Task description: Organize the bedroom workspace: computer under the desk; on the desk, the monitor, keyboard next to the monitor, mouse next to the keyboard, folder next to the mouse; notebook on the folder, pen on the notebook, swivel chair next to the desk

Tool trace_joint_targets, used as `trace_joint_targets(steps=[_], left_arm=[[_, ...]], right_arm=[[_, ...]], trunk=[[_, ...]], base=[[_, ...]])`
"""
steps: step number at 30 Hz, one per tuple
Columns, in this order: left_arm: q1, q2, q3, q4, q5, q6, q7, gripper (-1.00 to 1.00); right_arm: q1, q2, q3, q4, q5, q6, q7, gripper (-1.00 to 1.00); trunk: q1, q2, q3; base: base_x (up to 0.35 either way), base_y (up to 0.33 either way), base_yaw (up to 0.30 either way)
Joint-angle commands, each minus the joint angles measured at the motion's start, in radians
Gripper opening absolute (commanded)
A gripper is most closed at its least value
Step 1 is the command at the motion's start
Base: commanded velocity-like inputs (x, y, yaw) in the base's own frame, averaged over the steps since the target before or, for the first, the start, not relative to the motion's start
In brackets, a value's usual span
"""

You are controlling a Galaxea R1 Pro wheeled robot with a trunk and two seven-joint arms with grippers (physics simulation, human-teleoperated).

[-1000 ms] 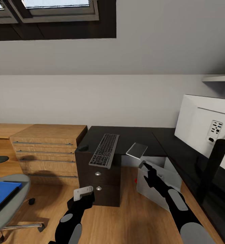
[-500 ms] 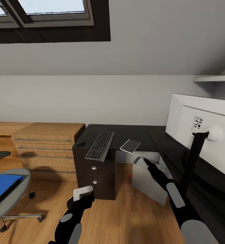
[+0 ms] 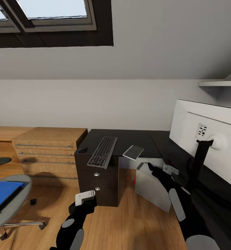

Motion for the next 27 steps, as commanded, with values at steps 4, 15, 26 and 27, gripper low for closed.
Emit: trace_joint_targets(steps=[4, 15, 26, 27], left_arm=[[-0.001, 0.0, -0.001, -0.001, 0.011, 0.002, 0.009, 1.0], [-0.001, 0.0, 0.0, -0.001, 0.01, 0.002, 0.01, 1.0], [-0.001, 0.0, 0.0, -0.001, 0.01, 0.002, 0.01, 1.0], [-0.001, 0.0, 0.0, -0.001, 0.01, 0.002, 0.01, 1.0]], right_arm=[[0.011, 0.013, 0.034, -0.071, 0.112, 0.021, -0.09, 1.0], [0.032, 0.025, 0.16, -0.175, 0.282, 0.171, -0.313, 1.0], [0.07, 0.031, 0.162, -0.209, 0.269, 0.158, -0.316, 1.0], [0.071, 0.032, 0.162, -0.21, 0.269, 0.158, -0.316, 1.0]], trunk=[[-0.016, 0.028, 0.012], [-0.058, 0.105, 0.046], [-0.1, 0.182, 0.08], [-0.104, 0.189, 0.084]], base=[[0.0, 0.0, 0.0], [0.0, 0.0, 0.0], [0.0, 0.0, 0.0], [0.0, 0.0, 0.0]])
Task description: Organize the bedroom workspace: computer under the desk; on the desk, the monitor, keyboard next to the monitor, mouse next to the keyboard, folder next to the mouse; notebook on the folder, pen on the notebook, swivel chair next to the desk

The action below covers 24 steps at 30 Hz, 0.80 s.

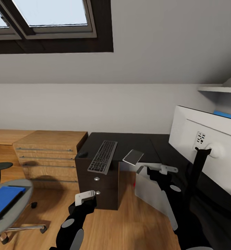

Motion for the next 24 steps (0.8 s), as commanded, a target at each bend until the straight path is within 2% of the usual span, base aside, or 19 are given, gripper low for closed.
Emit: trace_joint_targets(steps=[1, 7, 10, 11, 24], left_arm=[[-0.001, 0.0, -0.002, -0.001, 0.011, 0.002, 0.009, 1.0], [-0.001, 0.0, 0.006, -0.001, 0.012, 0.003, 0.01, 1.0], [-0.001, -0.001, 0.027, -0.001, 0.013, 0.003, 0.01, 1.0], [0.0, -0.004, 0.064, -0.001, 0.015, 0.005, 0.008, 1.0], [-0.001, -0.007, 0.061, -0.002, 0.015, 0.004, 0.008, 1.0]], right_arm=[[0.0, 0.001, 0.0, -0.007, -0.014, 0.004, -0.006, 1.0], [0.005, 0.001, 0.0, -0.032, -0.064, 0.003, -0.005, 1.0], [0.006, 0.001, 0.0, -0.035, -0.077, 0.003, -0.005, 1.0], [0.007, -0.001, -0.002, -0.035, -0.084, -0.006, -0.005, 1.0], [0.007, -0.002, -0.002, -0.032, -0.084, -0.019, -0.005, 1.0]], trunk=[[-0.004, 0.007, 0.002], [-0.027, 0.049, 0.021], [-0.038, 0.07, 0.03], [-0.042, 0.077, 0.033], [-0.092, 0.168, 0.074]], base=[[0.0, 0.0, 0.0], [0.0, 0.0, 0.0], [0.0, 0.0, 0.0], [0.0, 0.0, 0.0], [0.0, 0.0, -0.019]])
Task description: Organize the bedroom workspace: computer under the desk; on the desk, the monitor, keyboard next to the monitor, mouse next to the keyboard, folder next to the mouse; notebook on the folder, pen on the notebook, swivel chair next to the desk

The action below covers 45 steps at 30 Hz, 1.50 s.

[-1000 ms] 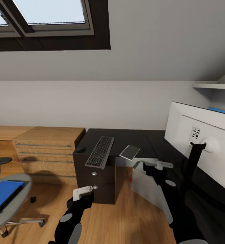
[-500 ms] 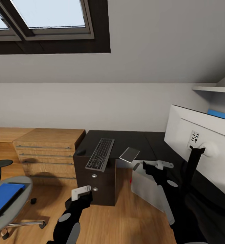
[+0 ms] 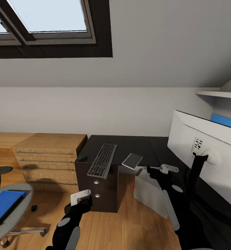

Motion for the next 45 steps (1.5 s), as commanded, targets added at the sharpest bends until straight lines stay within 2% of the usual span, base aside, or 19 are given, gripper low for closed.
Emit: trace_joint_targets(steps=[1, 11, 23, 28, 32, 37, 38, 43, 45], left_arm=[[-0.001, 0.0, -0.002, -0.002, 0.011, 0.002, 0.009, 1.0], [-0.001, 0.001, -0.003, -0.003, 0.011, 0.006, 0.008, 1.0], [-0.001, 0.002, 0.001, -0.003, 0.012, 0.008, 0.006, 1.0], [-0.001, 0.001, 0.0, -0.003, 0.012, 0.008, 0.006, 1.0], [-0.001, 0.001, -0.002, -0.003, 0.012, 0.006, 0.006, 1.0], [-0.001, 0.001, -0.003, -0.003, 0.012, 0.006, 0.007, 1.0], [-0.001, 0.001, -0.004, 0.0, 0.011, 0.005, 0.008, 1.0], [0.0, 0.001, -0.004, 0.001, 0.011, 0.005, 0.008, 1.0], [-0.001, 0.001, -0.004, 0.002, 0.011, 0.005, 0.008, 1.0]], right_arm=[[-0.001, 0.001, 0.0, 0.0, -0.011, 0.003, -0.006, 1.0], [-0.001, 0.0, 0.0, 0.005, -0.011, 0.002, -0.005, 1.0], [-0.001, 0.0, 0.001, 0.006, -0.011, 0.002, -0.004, 1.0], [-0.001, 0.0, 0.001, 0.011, -0.011, 0.002, -0.004, 1.0], [-0.001, -0.001, 0.001, 0.012, -0.01, 0.002, -0.004, 1.0], [-0.001, -0.002, 0.001, 0.012, -0.008, 0.002, -0.004, 1.0], [-0.001, -0.003, 0.002, 0.042, -0.001, -0.08, -0.012, 1.0], [-0.001, -0.002, 0.003, 0.139, 0.004, -0.187, -0.053, 1.0], [-0.003, -0.002, 0.004, 0.181, 0.02, -0.243, -0.091, 1.0]], trunk=[[-0.004, 0.007, 0.002], [-0.042, 0.077, 0.033], [-0.088, 0.161, 0.071], [-0.107, 0.196, 0.087], [-0.123, 0.224, 0.099], [-0.123, 0.224, 0.099], [-0.123, 0.224, 0.099], [-0.123, 0.224, 0.099], [-0.123, 0.224, 0.099]], base=[[0.0, 0.0, -0.18], [0.0, 0.058, -0.247], [0.0, 0.31, -0.26], [0.0, 0.328, -0.069], [0.004, 0.053, -0.005], [0.001, 0.016, -0.002], [0.0, 0.0, 0.0], [0.0, 0.0, 0.0], [0.0, 0.0, 0.0]])
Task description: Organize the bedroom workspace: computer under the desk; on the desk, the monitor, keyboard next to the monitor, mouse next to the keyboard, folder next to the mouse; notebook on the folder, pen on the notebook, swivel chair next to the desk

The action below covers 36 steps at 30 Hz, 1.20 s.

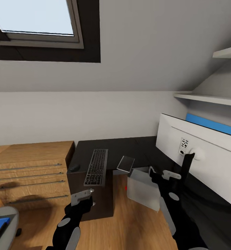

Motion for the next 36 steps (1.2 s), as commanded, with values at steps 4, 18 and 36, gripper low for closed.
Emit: trace_joint_targets(steps=[4, 18, 36], left_arm=[[-0.001, 0.0, -0.001, 0.001, 0.01, 0.002, 0.009, 1.0], [-0.001, 0.0, -0.001, 0.003, 0.009, 0.001, 0.009, 1.0], [-0.001, 0.0, -0.001, 0.003, 0.009, 0.001, 0.009, 1.0]], right_arm=[[-0.004, 0.003, 0.003, 0.065, 0.068, -0.074, -0.101, 1.0], [-0.115, -0.011, -0.006, 0.317, 0.183, -0.118, -0.213, 1.0], [-0.199, -0.094, -0.122, 0.476, 0.178, -0.235, -0.252, 1.0]], trunk=[[0.0, -0.001, -0.001], [0.0, -0.001, -0.001], [0.0, -0.001, -0.001]], base=[[0.0, 0.0, 0.0], [0.0, 0.0, 0.0], [0.0, 0.0, 0.0]])
